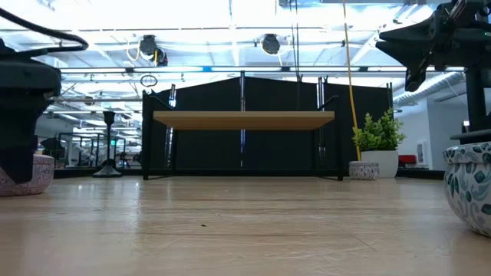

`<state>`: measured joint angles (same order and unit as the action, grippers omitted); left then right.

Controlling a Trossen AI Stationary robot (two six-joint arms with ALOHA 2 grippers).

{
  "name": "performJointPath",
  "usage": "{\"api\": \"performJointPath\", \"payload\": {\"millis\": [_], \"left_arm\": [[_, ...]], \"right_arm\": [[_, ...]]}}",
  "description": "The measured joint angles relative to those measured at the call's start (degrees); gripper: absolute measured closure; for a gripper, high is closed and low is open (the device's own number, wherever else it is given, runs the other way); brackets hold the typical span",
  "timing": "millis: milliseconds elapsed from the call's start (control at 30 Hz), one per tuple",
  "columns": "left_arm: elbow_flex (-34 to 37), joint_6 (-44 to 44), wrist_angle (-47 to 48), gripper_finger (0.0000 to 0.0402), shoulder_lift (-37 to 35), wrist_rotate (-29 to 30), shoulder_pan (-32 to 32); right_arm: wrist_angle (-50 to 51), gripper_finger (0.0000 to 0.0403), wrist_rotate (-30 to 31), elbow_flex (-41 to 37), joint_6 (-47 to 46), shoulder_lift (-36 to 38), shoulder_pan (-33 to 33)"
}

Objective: Pick & Place candle stick holders
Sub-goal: Put the pink patterned scented candle on the shelf

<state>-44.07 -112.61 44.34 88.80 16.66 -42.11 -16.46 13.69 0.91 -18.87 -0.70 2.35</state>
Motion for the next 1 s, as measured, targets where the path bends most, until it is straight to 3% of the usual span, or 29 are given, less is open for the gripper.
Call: {"api": "performJointPath", "payload": {"millis": [533, 833, 1000], "left_arm": [[0.0, 0.0, -2.6, 0.0023, 3.0, 5.9, -0.2], [0.0, 1.1, -2.7, 0.0088, 3.1, 7.6, -0.1], [0.0, 1.3, -2.7, 0.0091, 3.1, 7.6, -0.1]], "right_arm": [[0.0, 0.0330, 0.0, 0.0, 0.0, 0.0, 0.0], [0.0, 0.0330, 0.0, 0.0, -2.1, 0.0, 0.0], [0.0, 0.0330, 0.0, 0.0, -2.1, 0.0, 0.0]]}}
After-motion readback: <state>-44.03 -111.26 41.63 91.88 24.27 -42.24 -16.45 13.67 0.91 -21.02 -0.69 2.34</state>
